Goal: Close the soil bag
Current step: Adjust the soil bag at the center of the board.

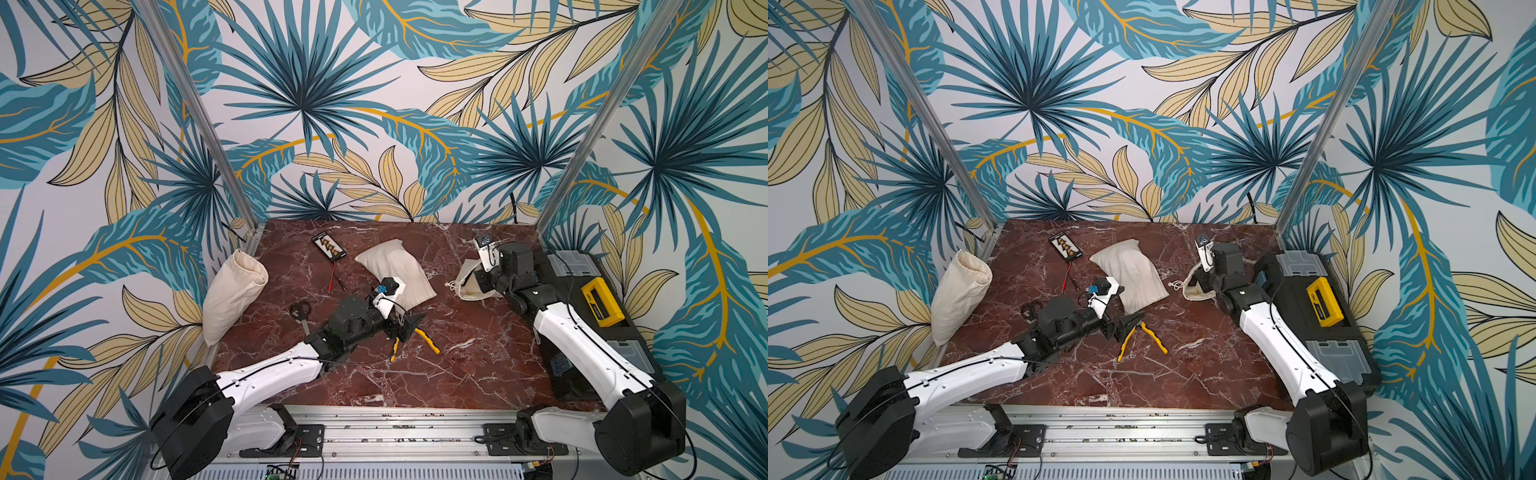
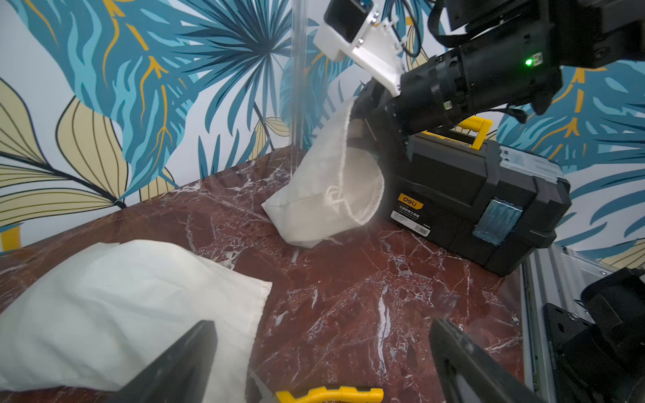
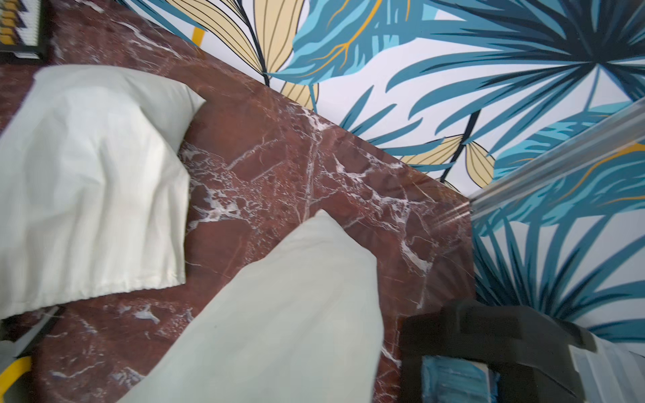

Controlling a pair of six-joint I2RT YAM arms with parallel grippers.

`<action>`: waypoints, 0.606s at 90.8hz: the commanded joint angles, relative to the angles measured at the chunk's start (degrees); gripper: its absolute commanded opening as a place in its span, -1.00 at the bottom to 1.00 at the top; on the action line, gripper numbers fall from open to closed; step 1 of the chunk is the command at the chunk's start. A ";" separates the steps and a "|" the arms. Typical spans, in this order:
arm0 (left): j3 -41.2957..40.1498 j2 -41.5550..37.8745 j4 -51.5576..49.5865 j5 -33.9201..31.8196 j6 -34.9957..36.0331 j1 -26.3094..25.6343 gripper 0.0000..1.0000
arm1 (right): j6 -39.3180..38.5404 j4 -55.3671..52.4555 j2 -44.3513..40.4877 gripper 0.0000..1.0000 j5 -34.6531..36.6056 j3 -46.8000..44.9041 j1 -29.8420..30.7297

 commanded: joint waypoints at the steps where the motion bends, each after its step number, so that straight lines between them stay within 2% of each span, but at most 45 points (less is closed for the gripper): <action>1: 1.31 1.20 0.74 2.28 1.44 -0.31 1.00 | 3.56 3.71 -0.59 -1.00 -5.89 -1.26 0.42; 10: 2.95 3.92 0.86 4.94 1.91 -0.38 0.98 | 4.02 4.75 -0.72 -1.00 -7.59 -1.69 0.86; 16: 5.39 7.35 1.18 5.85 4.69 -0.35 0.91 | 3.87 5.26 -0.68 -1.00 -8.53 -2.00 1.19; 26: 13.34 13.32 -4.00 5.24 8.15 -0.13 0.78 | 3.84 5.31 -0.86 -1.00 -9.01 -2.30 1.46; 45: 24.50 24.55 -10.22 9.19 11.52 1.57 0.42 | 2.94 5.72 -2.22 -1.00 -9.07 -3.90 1.54; 55: 27.09 27.33 -10.58 14.24 9.83 3.35 0.16 | 2.56 5.39 -2.59 -1.00 -8.95 -4.54 1.58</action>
